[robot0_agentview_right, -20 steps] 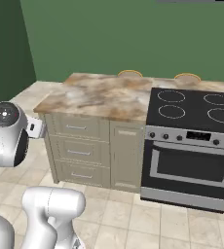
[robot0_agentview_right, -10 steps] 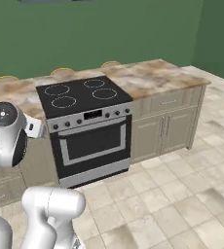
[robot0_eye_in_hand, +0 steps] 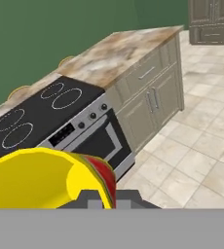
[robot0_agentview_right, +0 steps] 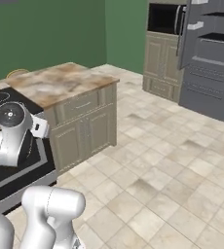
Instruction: Move the cup from next to the sink to the open cabinet. Then, move the bowl with the mango to the fridge to clear the area for faucet cleaning.
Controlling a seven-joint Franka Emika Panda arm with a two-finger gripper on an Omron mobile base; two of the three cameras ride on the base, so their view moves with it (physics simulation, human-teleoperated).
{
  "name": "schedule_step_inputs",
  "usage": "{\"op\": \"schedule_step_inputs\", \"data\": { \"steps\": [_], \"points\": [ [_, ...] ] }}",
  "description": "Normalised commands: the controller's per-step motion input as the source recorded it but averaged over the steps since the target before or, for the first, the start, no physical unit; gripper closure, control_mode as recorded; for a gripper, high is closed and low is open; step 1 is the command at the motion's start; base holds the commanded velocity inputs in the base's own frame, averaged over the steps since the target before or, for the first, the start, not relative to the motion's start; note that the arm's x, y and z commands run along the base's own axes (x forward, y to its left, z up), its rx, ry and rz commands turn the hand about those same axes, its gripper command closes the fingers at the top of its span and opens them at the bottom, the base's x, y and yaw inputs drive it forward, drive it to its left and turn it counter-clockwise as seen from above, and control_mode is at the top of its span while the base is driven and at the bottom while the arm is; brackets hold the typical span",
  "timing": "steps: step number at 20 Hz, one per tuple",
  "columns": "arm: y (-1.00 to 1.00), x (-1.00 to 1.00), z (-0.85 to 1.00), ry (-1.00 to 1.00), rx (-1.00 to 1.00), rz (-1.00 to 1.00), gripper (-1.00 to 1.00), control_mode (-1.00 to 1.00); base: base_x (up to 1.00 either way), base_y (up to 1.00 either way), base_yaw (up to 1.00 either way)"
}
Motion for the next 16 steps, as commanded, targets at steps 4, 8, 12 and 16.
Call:
{"op": "schedule_step_inputs", "data": {
  "steps": [4, 8, 12, 16],
  "points": [
    [0.00, 0.00, 0.00, 0.00, 0.00, 0.00, 1.00, 1.00, 0.34, 0.00, -0.02],
    [0.00, 0.00, 0.00, 0.00, 0.00, 0.00, 1.00, 1.00, 0.24, 0.00, 0.00],
    [0.00, 0.00, 0.00, 0.00, 0.00, 0.00, 1.00, 1.00, 0.13, -0.13, -0.40],
    [0.00, 0.00, 0.00, 0.00, 0.00, 0.00, 1.00, 1.00, 0.37, -0.02, -0.60]
  ]
}}
